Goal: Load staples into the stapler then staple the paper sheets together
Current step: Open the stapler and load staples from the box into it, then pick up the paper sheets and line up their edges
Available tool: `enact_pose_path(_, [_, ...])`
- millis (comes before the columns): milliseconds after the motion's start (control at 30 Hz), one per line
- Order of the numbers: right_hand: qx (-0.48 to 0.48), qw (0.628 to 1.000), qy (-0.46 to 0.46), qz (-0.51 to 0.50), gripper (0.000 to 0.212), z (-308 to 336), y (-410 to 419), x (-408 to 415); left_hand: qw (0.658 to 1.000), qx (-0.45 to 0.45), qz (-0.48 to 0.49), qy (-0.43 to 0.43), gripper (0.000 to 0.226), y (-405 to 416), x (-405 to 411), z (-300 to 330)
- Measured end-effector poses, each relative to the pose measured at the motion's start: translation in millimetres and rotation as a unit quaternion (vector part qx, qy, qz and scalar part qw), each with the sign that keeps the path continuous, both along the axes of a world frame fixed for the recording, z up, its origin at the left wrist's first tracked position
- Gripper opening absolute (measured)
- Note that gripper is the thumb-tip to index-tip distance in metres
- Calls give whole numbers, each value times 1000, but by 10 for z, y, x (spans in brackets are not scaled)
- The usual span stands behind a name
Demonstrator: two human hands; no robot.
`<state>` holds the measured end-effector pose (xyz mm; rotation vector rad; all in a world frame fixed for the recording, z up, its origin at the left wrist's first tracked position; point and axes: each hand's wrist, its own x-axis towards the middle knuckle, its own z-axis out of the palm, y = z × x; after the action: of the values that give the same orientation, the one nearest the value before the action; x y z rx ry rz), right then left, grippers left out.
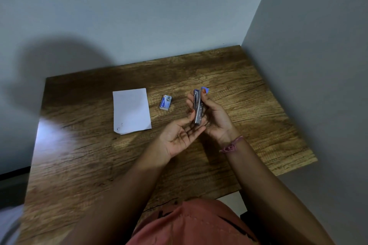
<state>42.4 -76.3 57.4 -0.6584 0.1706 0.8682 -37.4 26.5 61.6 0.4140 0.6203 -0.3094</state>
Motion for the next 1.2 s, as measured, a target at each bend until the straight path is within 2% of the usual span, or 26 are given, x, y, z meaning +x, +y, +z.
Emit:
enact_pose_path(100, [-2,1000,14,-2,21,5,23,-7,1000,0,-4,3,18,-2,-14,1])
enact_pose_path(433, [-34,999,-2,-4,24,55,12,-64,1000,10,-6,0,21,-7,-53,-28])
enact_pose_path(500, [-48,999,-21,0,23,50,0,-72,1000,18,-3,-1,20,-13,-45,-35])
enact_pose_path(633, [-68,994,-89,0,44,23,-29,-108,1000,25,8,-8,18,-4,-38,-12])
enact_pose_path(767, [-116,981,-150,29,38,-35,-49,-211,999,18,38,-4,17,36,-19,-24])
enact_pose_path(900, [-150,976,-156,12,37,-101,-25,-287,998,42,42,1,19,64,-14,-65])
enact_pose_path(1067, [-209,955,-204,-46,22,-112,13,-268,993,121,7,8,16,66,-75,-120])
enact_pose_path(1133, [-278,927,-248,-52,22,-136,27,-198,981,194,-9,17,15,90,-112,-154])
enact_pose_path(1200, [-352,887,-290,-66,22,-195,44,-101,950,311,-21,25,13,153,-165,-175])
